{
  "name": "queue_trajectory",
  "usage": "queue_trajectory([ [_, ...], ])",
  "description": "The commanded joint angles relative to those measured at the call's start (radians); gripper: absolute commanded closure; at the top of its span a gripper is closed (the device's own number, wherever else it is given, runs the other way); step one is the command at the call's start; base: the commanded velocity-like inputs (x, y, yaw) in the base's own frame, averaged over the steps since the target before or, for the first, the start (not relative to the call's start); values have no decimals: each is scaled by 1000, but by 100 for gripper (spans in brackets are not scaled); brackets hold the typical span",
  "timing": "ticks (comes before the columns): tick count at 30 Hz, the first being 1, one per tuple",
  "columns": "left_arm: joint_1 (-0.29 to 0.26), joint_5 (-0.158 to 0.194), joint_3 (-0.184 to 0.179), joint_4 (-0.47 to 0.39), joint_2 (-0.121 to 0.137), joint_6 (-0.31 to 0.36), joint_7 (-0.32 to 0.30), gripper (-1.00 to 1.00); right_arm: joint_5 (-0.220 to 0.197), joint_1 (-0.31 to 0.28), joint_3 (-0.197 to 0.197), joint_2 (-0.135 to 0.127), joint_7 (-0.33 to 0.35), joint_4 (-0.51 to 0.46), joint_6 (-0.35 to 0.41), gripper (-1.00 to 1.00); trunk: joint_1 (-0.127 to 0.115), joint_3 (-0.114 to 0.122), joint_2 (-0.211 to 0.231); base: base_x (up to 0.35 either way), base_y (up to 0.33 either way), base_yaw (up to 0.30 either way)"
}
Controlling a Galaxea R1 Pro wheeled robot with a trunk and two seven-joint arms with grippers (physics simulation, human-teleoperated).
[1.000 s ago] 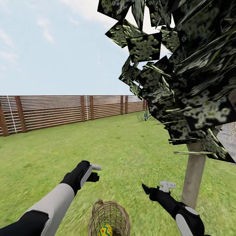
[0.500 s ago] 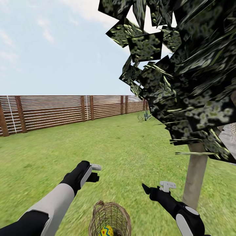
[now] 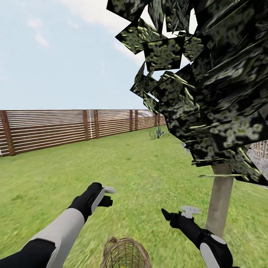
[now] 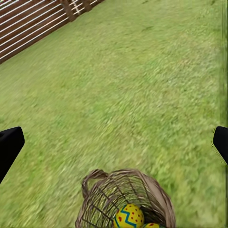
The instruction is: Take the three Easter eggs out of the wicker basket on the lawn in the garden, then place them on the lawn next to a single tree (choose any tree) so that all three eggs are next to the same tree and none are left in the basket.
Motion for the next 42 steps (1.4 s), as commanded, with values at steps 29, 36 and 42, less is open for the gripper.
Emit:
queue_trajectory([
  [29, -1, 9, -5, 4, 1, 4, 8, -100, -1, -1, 0, 1, -4, 0, 12, -100, 0, 11, -1, 4, 3, -115],
  [36, -1, 9, -8, 4, 1, 4, 9, -100, -1, -1, 0, 1, -5, 0, 15, -100, 0, 1, -1, 0, 0, 106],
  [42, -1, 9, -11, 4, 1, 4, 9, -100, 0, -1, 0, 1, -6, 0, 15, -100, 0, -8, -1, 0, 0, 101],
])
